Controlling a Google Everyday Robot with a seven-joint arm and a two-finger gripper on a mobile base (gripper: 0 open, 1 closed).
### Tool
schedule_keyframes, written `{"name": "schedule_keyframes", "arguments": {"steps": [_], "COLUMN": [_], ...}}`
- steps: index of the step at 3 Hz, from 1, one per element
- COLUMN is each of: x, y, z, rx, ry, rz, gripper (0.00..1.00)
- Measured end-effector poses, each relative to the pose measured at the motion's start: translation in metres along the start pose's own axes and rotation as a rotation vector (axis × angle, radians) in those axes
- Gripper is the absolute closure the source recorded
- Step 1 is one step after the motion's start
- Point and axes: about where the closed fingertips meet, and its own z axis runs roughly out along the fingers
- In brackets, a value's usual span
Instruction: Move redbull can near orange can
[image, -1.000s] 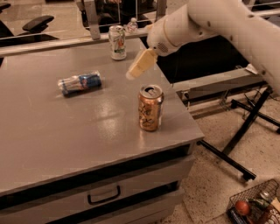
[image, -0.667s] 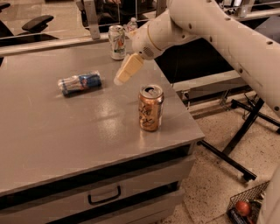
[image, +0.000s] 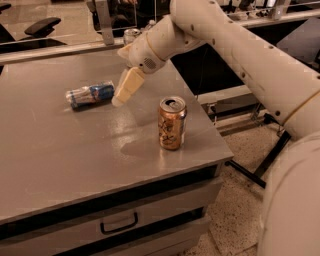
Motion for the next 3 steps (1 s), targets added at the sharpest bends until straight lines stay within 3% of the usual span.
{"name": "schedule_keyframes", "arguments": {"steps": [1,3], "x": [-0.003,0.0], "y": [0.014,0.012], "z": [0.029,0.065], "rx": [-0.095,-0.144], "ry": [-0.053,-0.095], "rz": [-0.004,-0.007], "gripper": [0.0,0.0]}}
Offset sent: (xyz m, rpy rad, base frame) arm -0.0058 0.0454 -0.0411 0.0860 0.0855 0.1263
